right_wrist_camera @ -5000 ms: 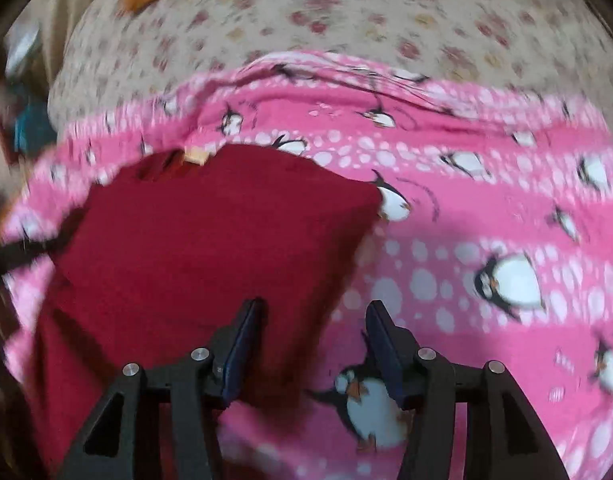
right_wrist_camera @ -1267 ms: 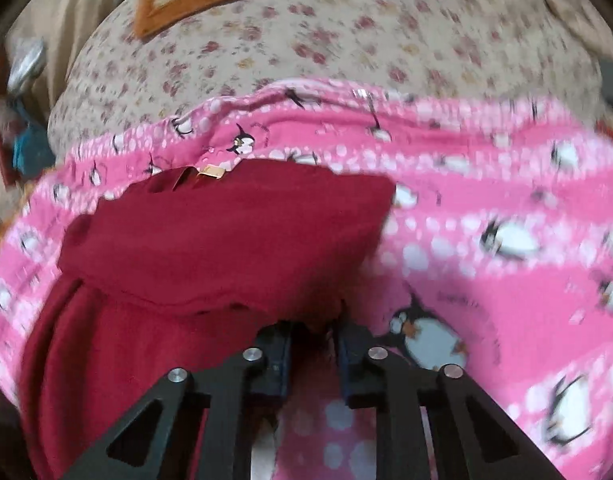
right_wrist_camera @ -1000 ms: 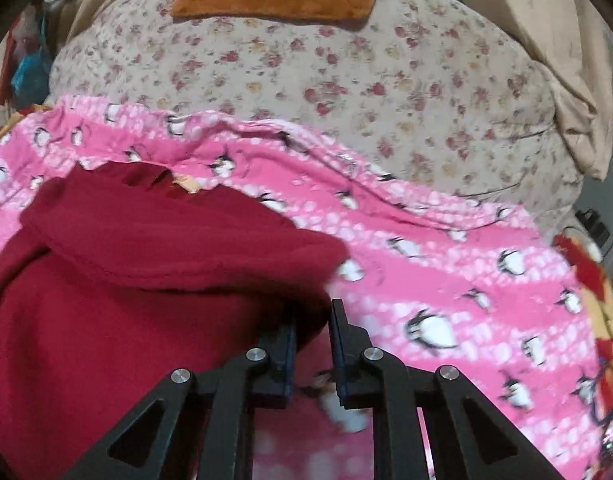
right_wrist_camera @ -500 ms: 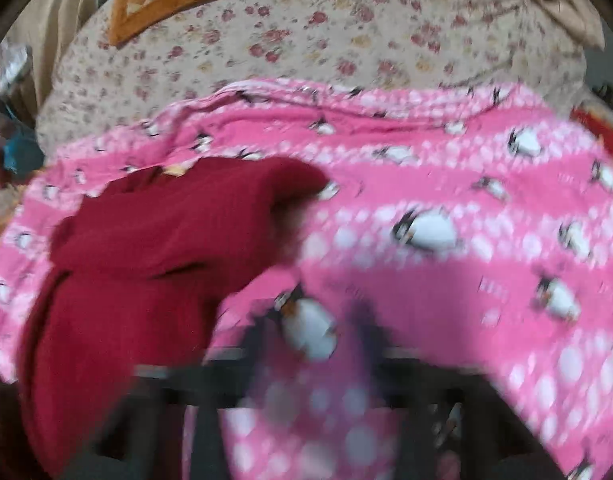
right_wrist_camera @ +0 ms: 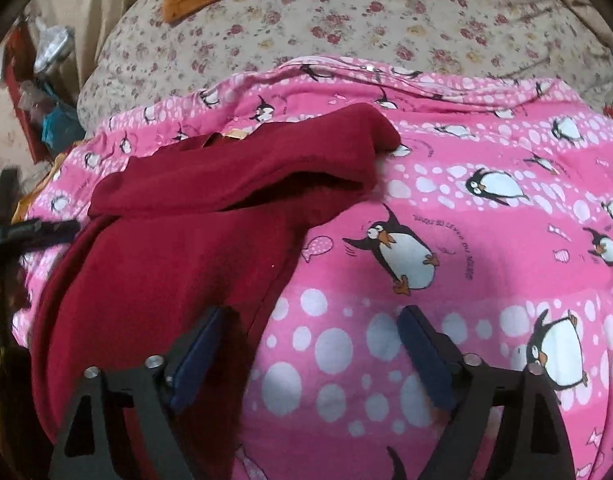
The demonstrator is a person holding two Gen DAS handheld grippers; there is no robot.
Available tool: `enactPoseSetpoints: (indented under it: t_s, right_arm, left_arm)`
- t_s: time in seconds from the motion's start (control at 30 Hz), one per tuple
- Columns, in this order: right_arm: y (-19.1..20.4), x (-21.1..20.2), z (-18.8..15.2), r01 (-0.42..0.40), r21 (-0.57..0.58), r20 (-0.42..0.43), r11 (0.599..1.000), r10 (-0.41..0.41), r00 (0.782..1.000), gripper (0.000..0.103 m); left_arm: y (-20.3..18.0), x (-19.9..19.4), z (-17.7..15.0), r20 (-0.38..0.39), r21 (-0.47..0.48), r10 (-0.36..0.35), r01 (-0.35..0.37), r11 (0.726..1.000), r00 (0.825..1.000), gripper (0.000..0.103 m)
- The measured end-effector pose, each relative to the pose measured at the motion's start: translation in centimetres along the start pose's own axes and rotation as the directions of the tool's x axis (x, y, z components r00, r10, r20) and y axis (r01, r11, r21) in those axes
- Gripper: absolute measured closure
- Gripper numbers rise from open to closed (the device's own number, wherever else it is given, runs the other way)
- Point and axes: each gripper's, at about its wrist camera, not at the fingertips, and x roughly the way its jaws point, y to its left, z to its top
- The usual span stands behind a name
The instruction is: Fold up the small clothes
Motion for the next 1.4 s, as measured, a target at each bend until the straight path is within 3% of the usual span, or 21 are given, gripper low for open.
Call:
enactPoseSetpoints:
  t_s: [0.1, 0.17, 0.23, 0.37, 0.5, 0.57, 0.7, 0.87, 1.07, 1.17, 1.4]
  right_arm:
    - [0.6, 0.2, -0.3, 0.019, -0.036, 0.003, 0.999, -0.019, 1.000, 0.009]
    - [0.5, 0.3, -0.2, 0.011, -0.035, 0.002, 0.999, -0.011, 1.000, 0.006]
    - [0.3, 0.4, -0.2, -0.008, -0.021, 0.004, 1.000, 0.008, 1.000, 0.004]
    - [0.5, 0.6, -0.2, -0.004, -0.028, 0.010, 1.000, 0.004, 1.000, 0.002]
    - [0.4, 0.5, -0.3, -0.009, -0.026, 0.015, 1.000, 0.009, 1.000, 0.002]
    - [0.4, 0.6, -0.4, -0.011, -0.025, 0.018, 1.000, 0.012, 1.000, 0.000]
    - [0.5, 0.7, -0.4, -0.011, -0.032, 0.017, 0.999, 0.011, 1.000, 0.000]
    - [0.4, 0.9, -0.2, -0.021, -0.029, 0.003, 0.999, 0.021, 1.000, 0.000]
    - [0.5, 0.8, -0.1, -0.016, -0.035, -0.020, 0.999, 0.015, 1.000, 0.000]
    - [0.8, -0.1, 0.0, 0.005, -0.023, -0.037, 1.000, -0.006, 0.999, 0.000]
    - [3.7, -3.5, -1.3, -0.151, -0.034, -0.044, 0.988, 0.150, 0.988, 0.000]
  left_arm:
    - [0.3, 0.7, 0.6, 0.027, 0.004, 0.036, -0.036, 0.999, 0.999, 0.042]
    - [1.0, 0.8, 1.0, 0.033, -0.026, 0.048, -0.047, 0.999, 0.998, 0.077]
    - [1.7, 1.0, 1.3, 0.024, -0.056, -0.003, 0.004, 0.998, 1.000, 0.087]
    - [1.3, 0.3, 1.2, 0.069, -0.051, 0.033, -0.029, 0.998, 0.997, 0.092]
    - [3.7, -0.5, 1.5, 0.091, -0.140, 0.036, -0.023, 0.990, 0.995, 0.096]
    - [4.8, 0.1, 1.1, 0.072, -0.176, 0.022, -0.009, 0.984, 0.997, 0.095]
    - [4.0, 0.1, 0.6, 0.090, -0.161, 0.040, -0.025, 0.987, 0.995, 0.096]
    - [3.7, -0.7, 0.1, 0.059, -0.175, 0.013, -0.003, 0.985, 0.998, 0.094]
    - [3.1, -3.6, -2.7, 0.017, -0.187, -0.039, 0.042, 0.981, 0.999, 0.064]
    - [2.1, -5.7, -4.6, -0.018, -0.141, -0.036, 0.033, 0.990, 0.999, 0.060]
    - [0.0, -8.9, -9.9, -0.097, -0.073, -0.073, 0.066, 0.995, 0.993, 0.060]
